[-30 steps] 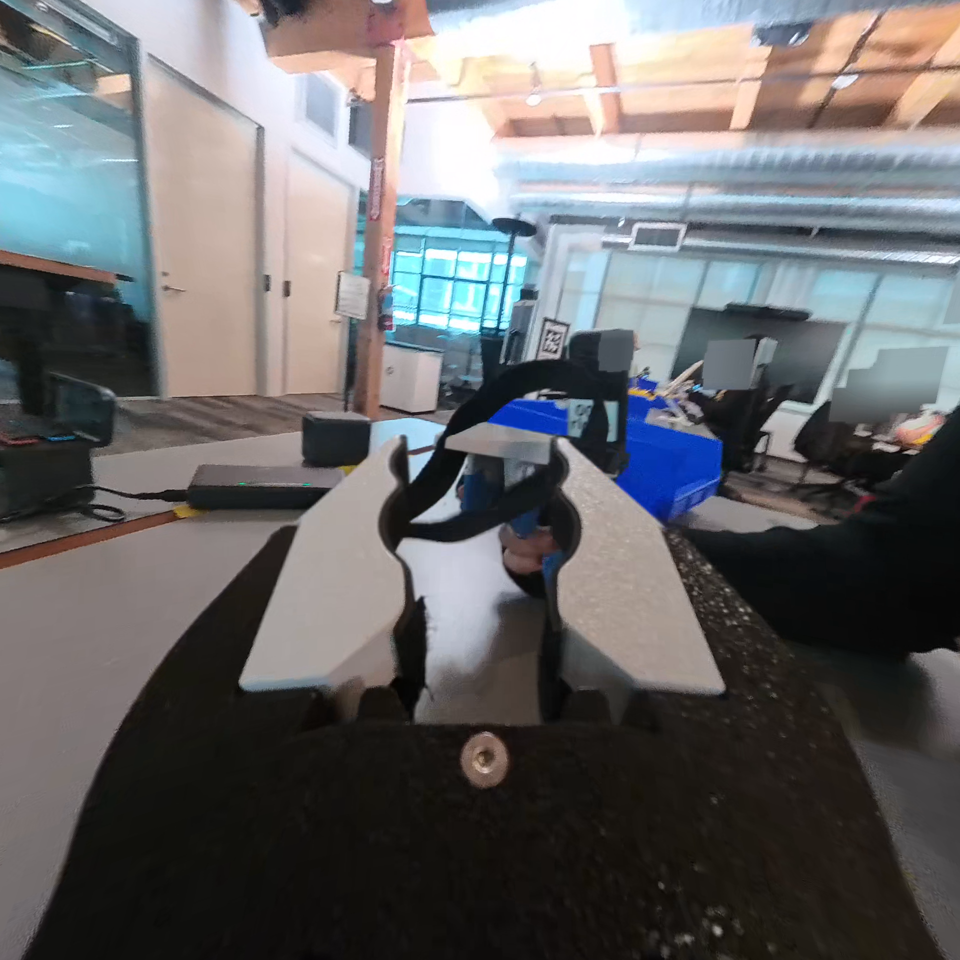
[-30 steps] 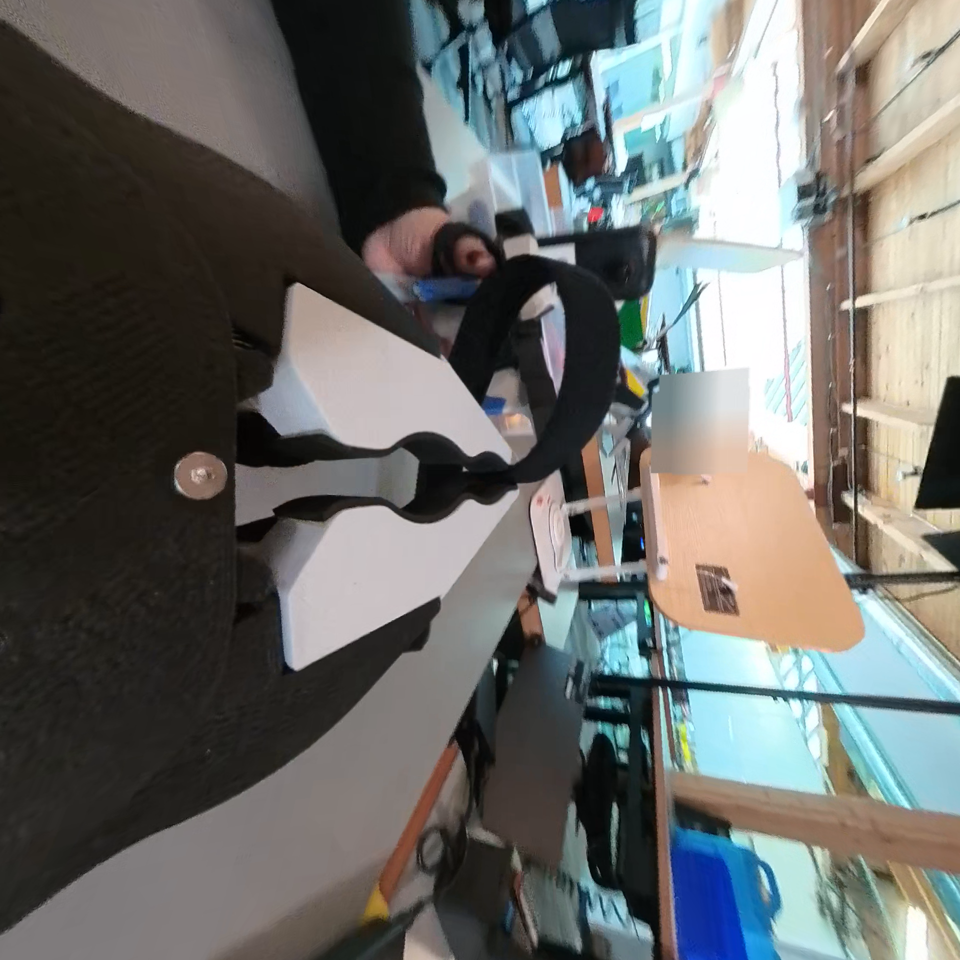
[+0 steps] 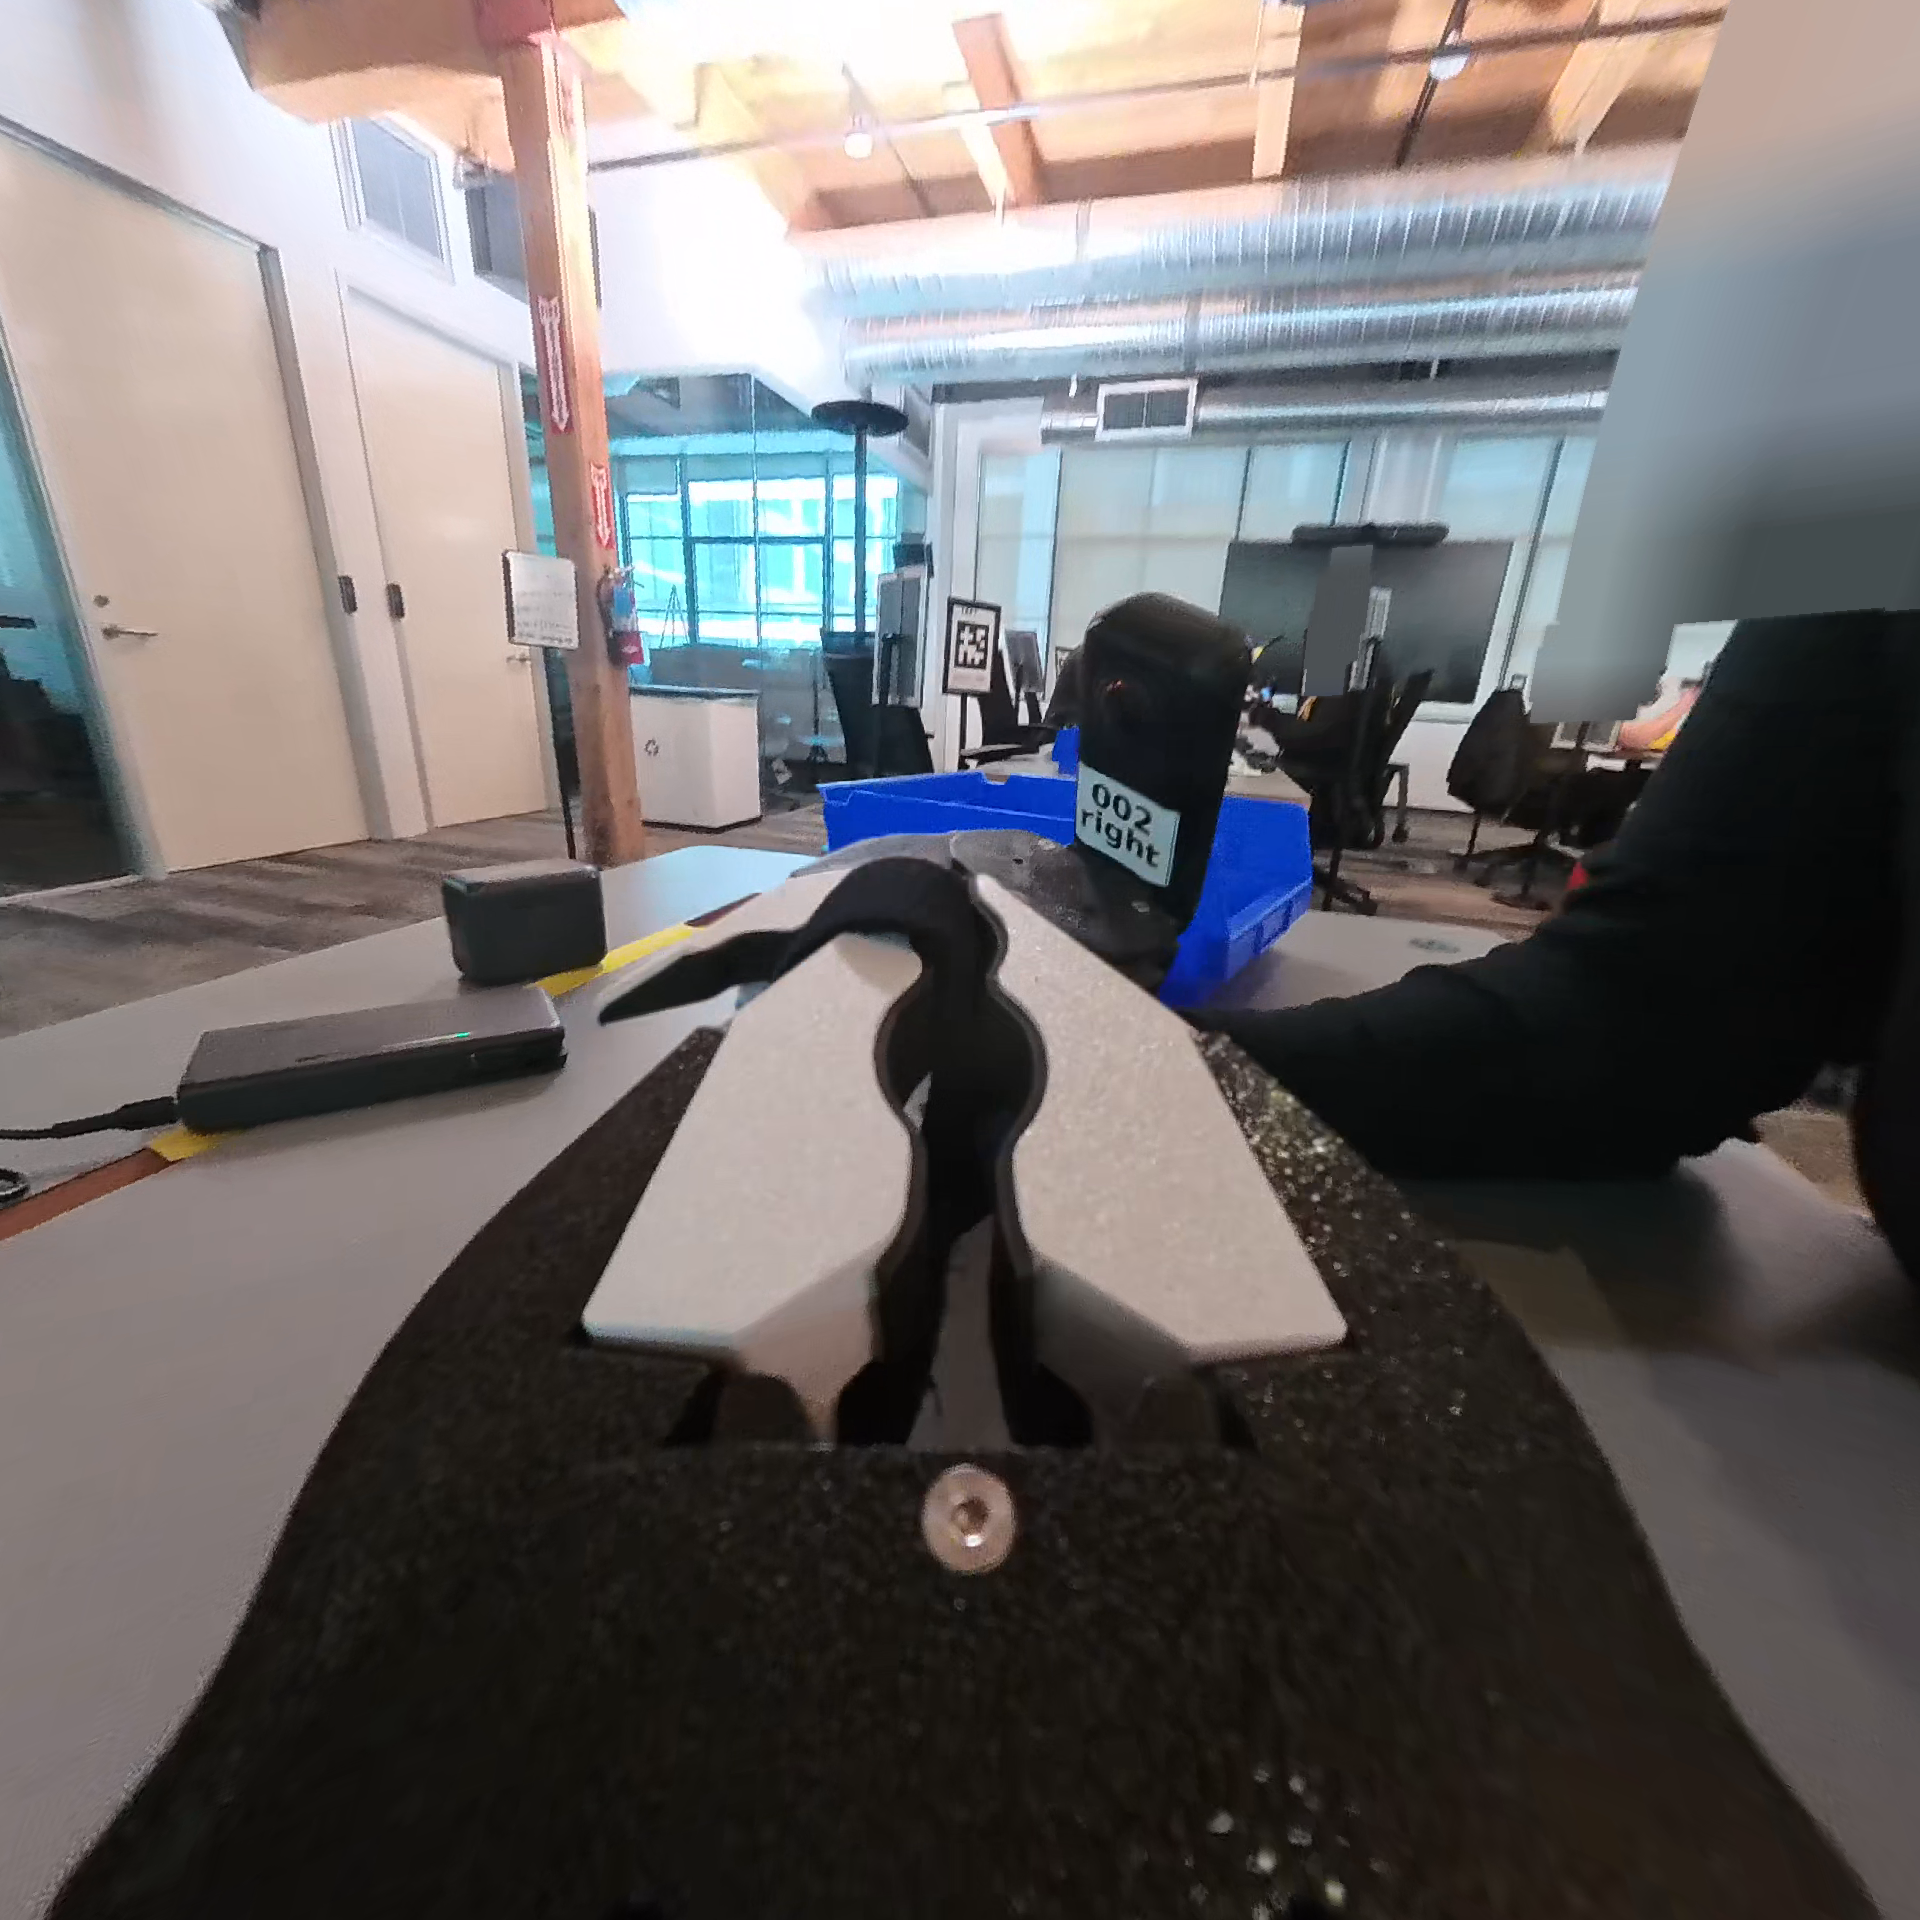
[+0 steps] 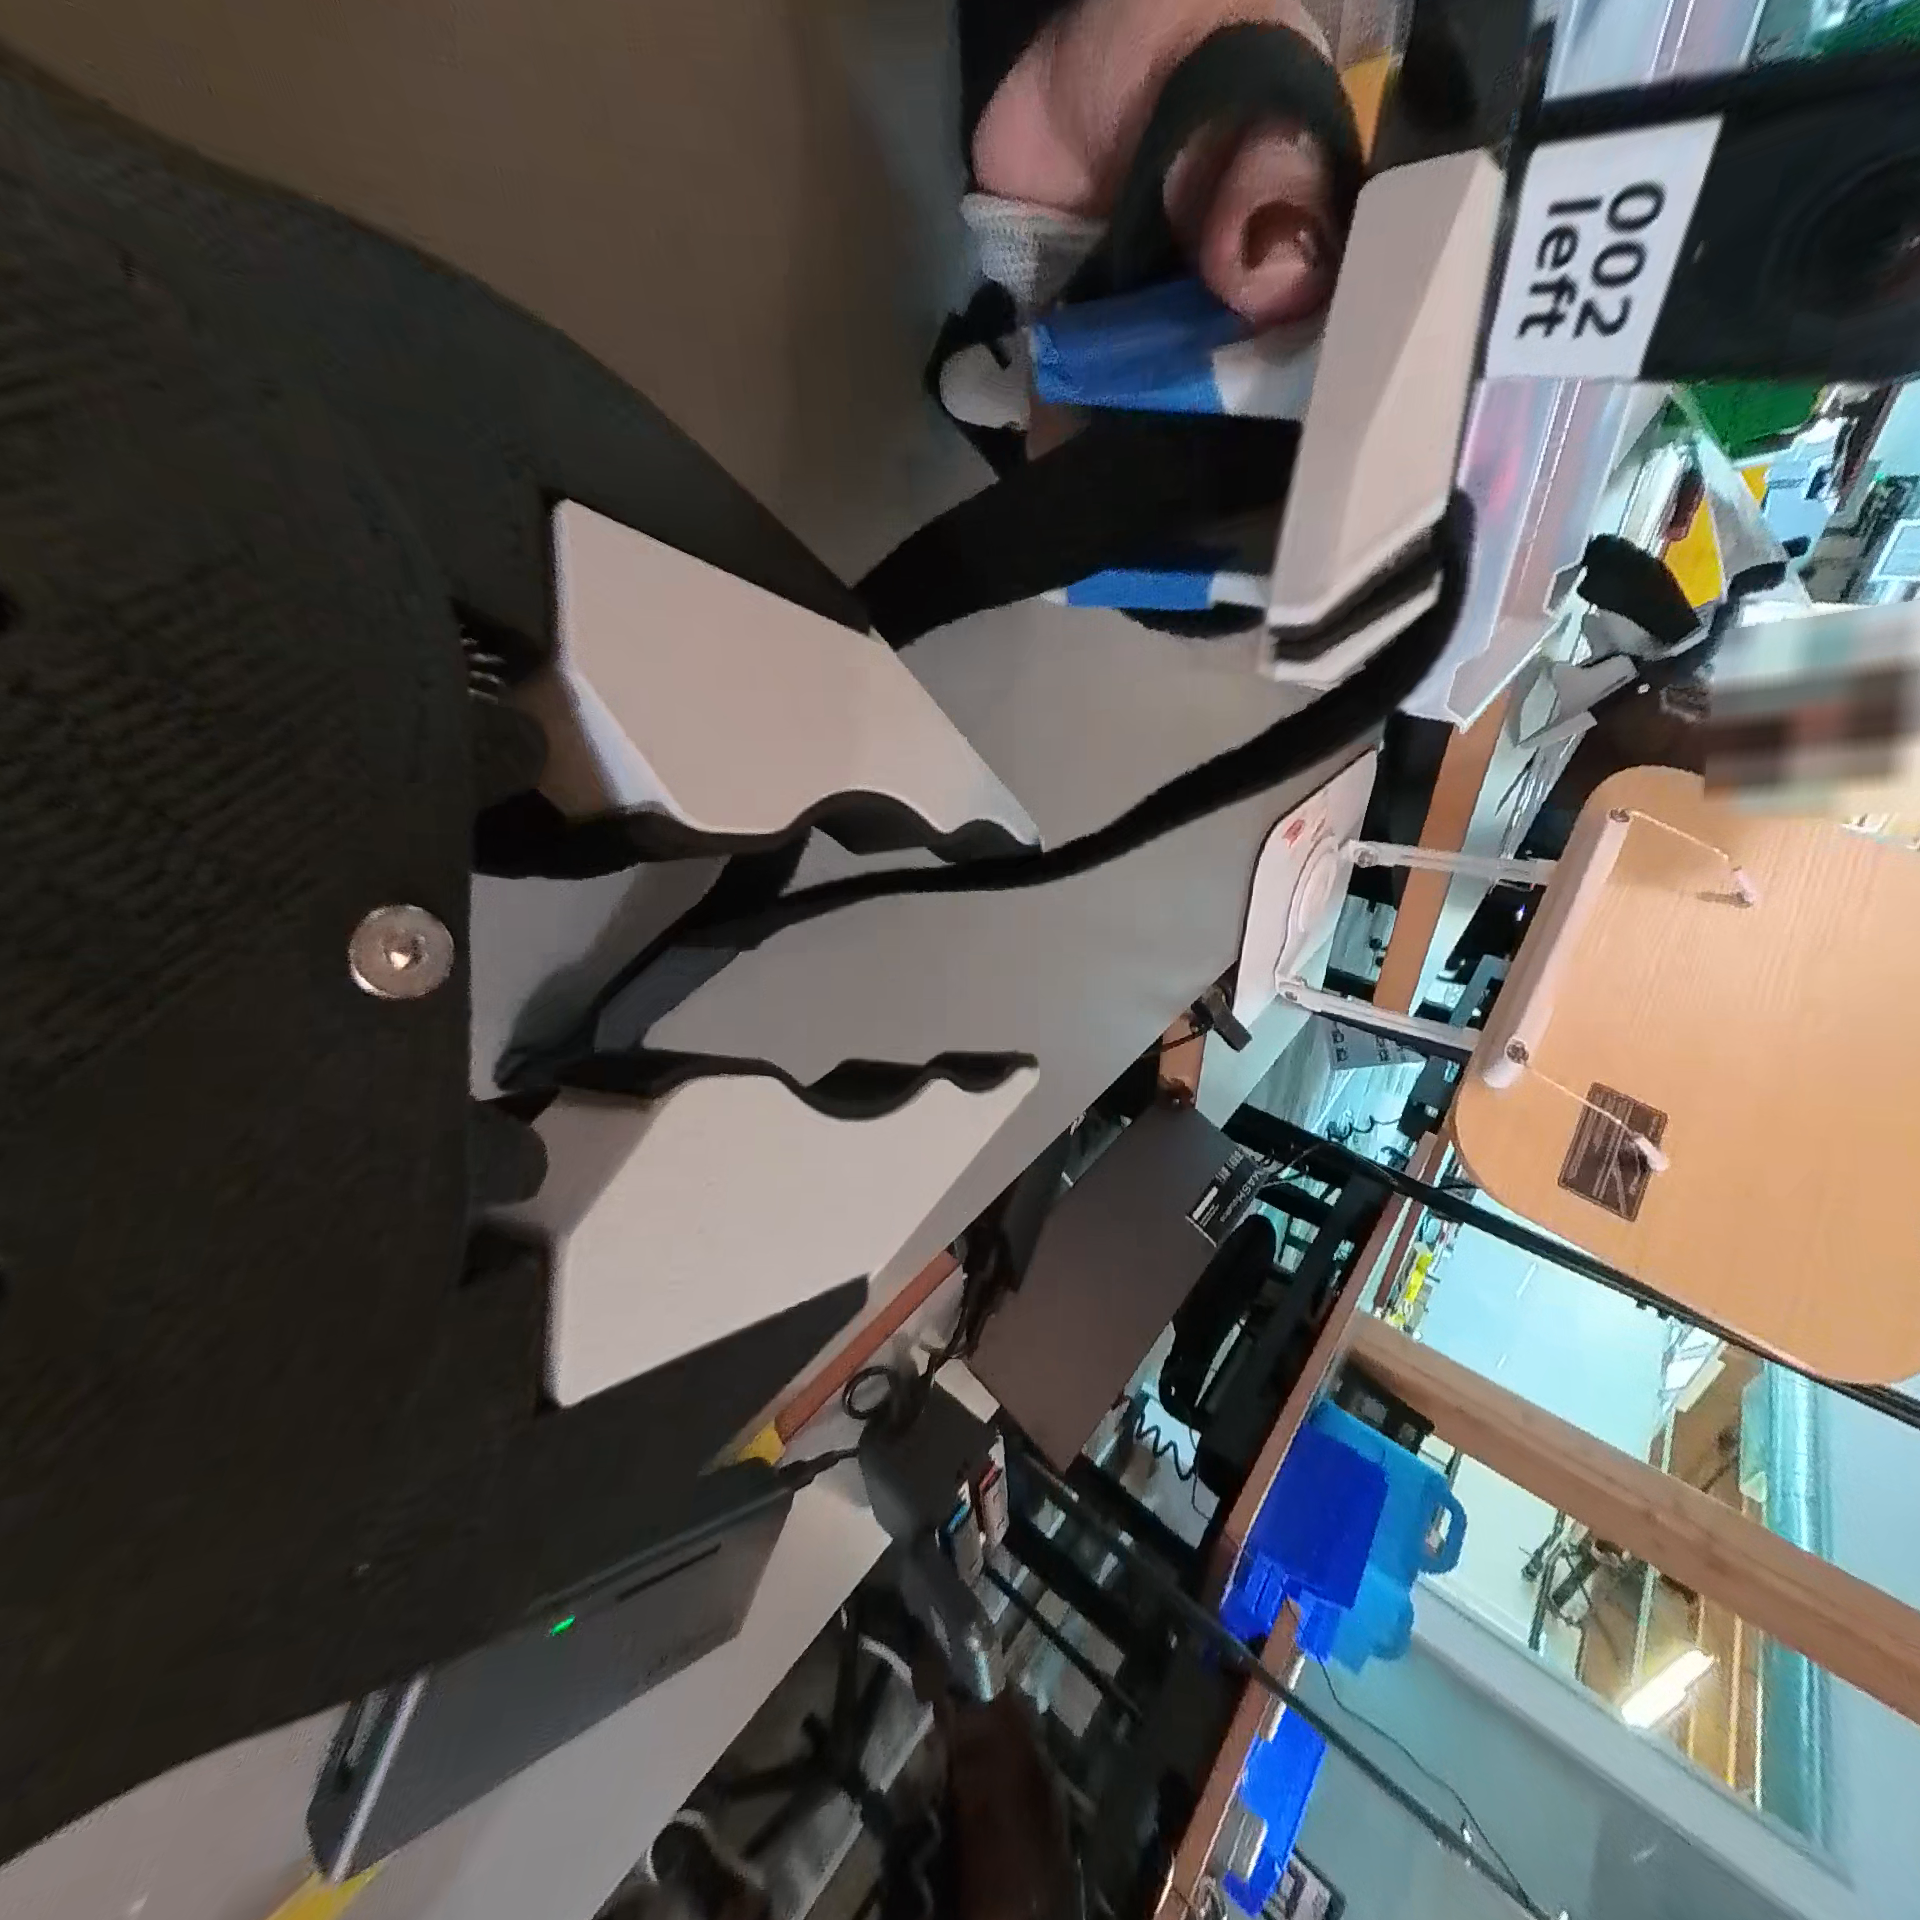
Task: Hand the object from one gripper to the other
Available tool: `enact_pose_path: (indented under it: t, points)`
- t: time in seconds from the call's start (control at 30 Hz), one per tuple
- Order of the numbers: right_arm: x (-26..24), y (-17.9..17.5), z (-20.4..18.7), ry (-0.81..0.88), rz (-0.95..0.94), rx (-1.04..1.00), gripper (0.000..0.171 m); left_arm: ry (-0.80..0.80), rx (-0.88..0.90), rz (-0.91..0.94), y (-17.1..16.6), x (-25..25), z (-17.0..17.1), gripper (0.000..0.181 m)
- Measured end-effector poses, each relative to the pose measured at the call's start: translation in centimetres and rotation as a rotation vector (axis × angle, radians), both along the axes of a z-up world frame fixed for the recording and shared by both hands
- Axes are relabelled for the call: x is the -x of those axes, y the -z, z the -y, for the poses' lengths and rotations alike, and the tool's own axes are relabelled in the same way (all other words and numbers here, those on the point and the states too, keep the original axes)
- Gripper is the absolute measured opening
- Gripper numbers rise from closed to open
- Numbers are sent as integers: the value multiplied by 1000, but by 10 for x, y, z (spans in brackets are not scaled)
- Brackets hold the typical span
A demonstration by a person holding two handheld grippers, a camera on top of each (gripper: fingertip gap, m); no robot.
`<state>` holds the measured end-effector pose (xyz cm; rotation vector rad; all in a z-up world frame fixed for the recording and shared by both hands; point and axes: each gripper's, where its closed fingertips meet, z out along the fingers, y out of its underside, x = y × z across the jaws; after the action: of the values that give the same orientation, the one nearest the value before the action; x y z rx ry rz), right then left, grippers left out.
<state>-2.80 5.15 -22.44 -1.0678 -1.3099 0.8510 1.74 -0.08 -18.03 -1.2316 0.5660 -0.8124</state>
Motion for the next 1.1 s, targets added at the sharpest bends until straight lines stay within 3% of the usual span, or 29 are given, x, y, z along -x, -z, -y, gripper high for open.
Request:
enact_pose_path:
  t: [0.1,0.2,0.33,0.53,0.63,0.77,0.83,0.97,1.1]
  points:
    - [2,9,2,-6,56,-26,25,13,-29,41,-7,4,4,0]
    - [2,11,4,6,77,-93,0,-8,-35,61,-10,9,4,0]
    - [-2,4,-6,105,59,-183,0,-99,-47,73,-12,21,-2,9]
    - [-21,-27,-25,275,-84,-247,0,-339,-145,57,-22,50,-7,48]
    - [-44,-75,-36,345,-200,-247,0,-429,-152,36,-18,67,-5,42]
    - [-109,-158,-51,500,-163,-291,0,-448,-146,102,-23,81,-1,37]
    - [-160,-172,-68,656,-21,-244,0,-450,-140,130,-23,84,0,34]
    - [-294,-148,-99,1061,244,-2,0,-455,-125,134,-22,86,-1,34]
    - [-410,-104,-118,1414,347,219,5,-461,-110,147,-21,89,-2,34]
